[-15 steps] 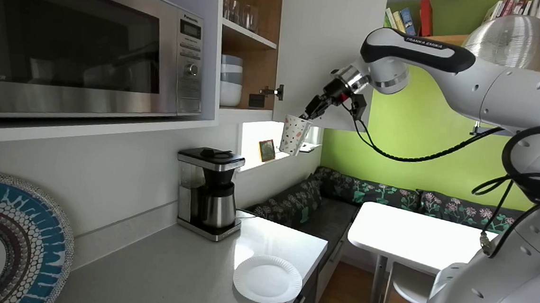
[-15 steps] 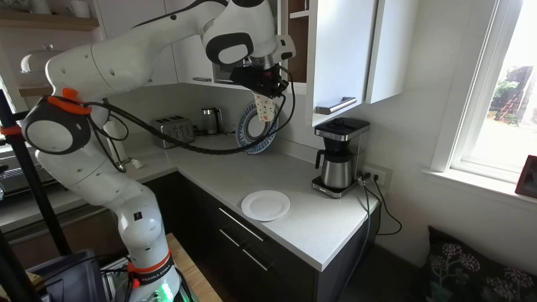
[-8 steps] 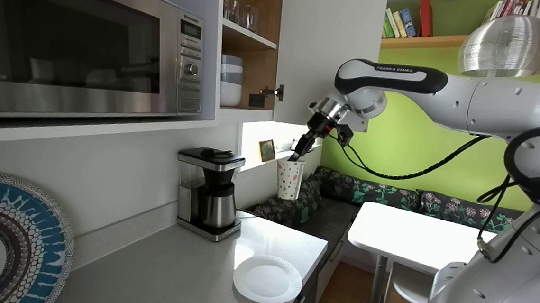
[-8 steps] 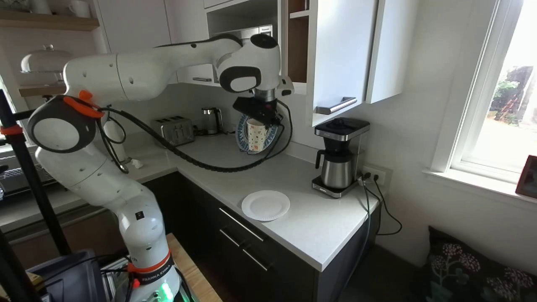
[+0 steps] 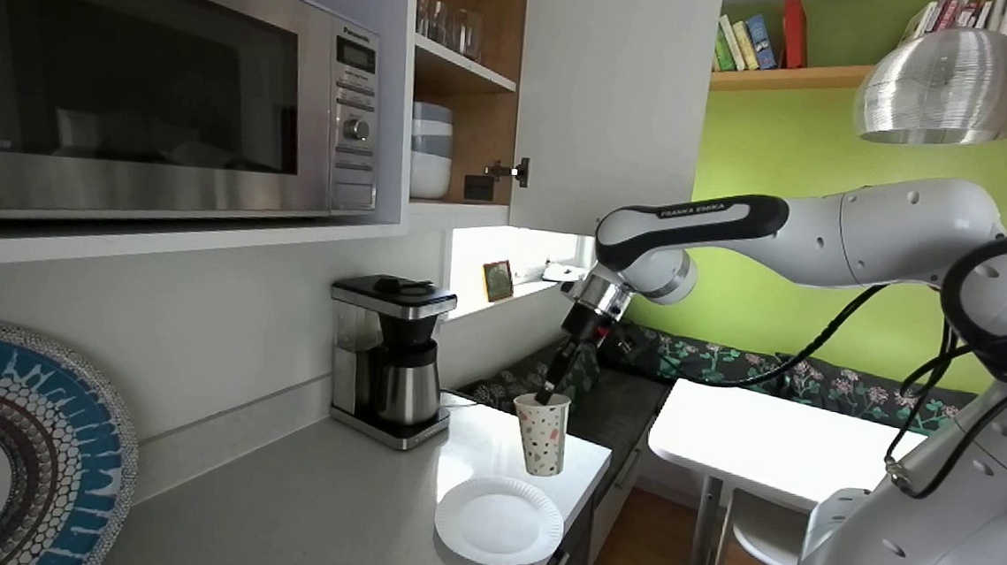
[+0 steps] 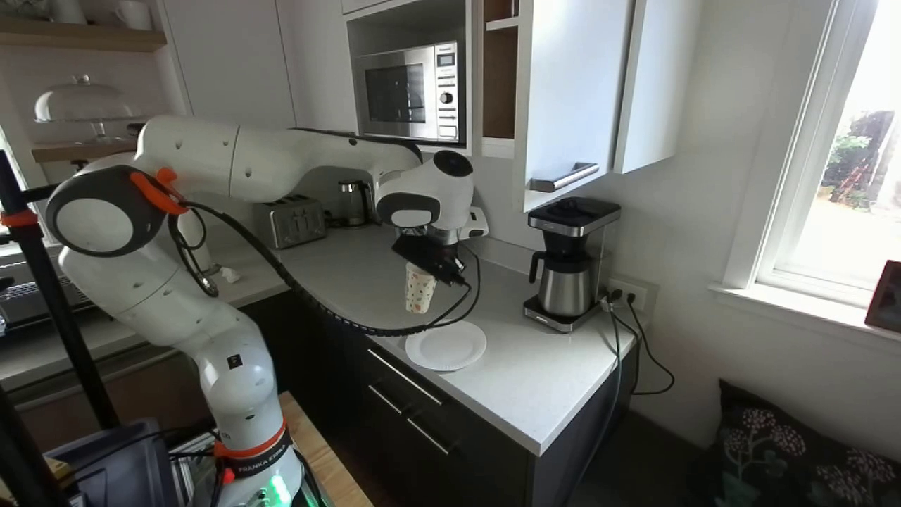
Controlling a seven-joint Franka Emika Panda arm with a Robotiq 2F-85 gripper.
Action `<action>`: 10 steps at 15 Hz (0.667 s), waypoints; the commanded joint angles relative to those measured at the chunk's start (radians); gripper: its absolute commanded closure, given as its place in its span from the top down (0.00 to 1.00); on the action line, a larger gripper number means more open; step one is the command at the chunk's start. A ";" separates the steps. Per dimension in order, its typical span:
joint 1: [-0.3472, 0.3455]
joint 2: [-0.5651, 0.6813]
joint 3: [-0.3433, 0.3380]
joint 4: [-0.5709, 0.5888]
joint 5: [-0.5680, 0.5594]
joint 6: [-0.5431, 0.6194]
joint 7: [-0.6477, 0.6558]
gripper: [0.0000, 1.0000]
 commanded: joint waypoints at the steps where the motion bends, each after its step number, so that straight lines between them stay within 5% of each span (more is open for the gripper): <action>1: 0.008 -0.031 0.010 -0.143 -0.019 0.177 -0.047 0.01; 10: 0.075 0.013 0.006 -0.312 -0.002 0.536 -0.053 0.01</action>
